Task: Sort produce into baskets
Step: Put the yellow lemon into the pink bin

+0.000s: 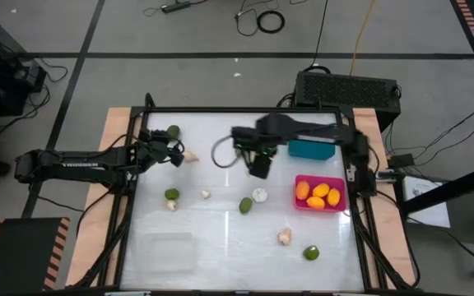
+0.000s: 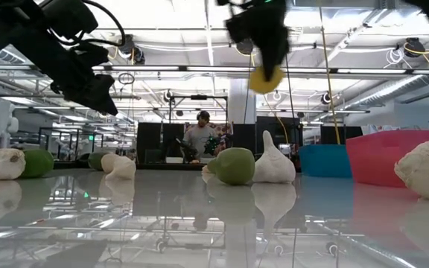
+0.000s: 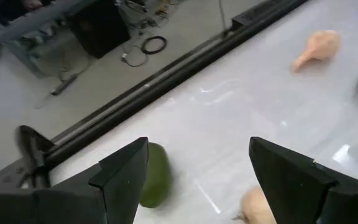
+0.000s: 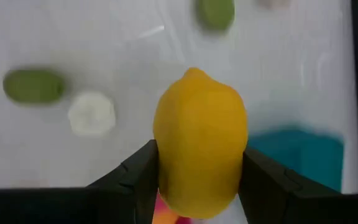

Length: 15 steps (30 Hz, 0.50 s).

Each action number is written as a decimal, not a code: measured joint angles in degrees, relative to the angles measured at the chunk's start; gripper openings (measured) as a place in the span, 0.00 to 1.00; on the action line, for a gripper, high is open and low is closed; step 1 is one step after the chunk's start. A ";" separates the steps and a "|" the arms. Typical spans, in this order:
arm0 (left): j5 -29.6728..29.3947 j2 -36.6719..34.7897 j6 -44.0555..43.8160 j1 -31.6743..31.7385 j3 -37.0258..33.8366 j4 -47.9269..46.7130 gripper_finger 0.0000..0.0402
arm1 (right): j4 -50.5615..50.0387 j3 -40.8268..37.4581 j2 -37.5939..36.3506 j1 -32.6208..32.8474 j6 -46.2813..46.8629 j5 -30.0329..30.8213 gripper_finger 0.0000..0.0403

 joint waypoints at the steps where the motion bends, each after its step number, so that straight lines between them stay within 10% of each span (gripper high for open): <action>1: 0.32 -0.02 -0.02 -0.02 0.00 0.02 0.71 | -0.04 -3.80 -2.78 0.91 2.53 0.05 0.43; 15: 8.26 0.00 -0.21 -0.13 0.00 6.48 0.71 | 13.98 -50.46 -33.38 16.64 36.72 -4.33 0.45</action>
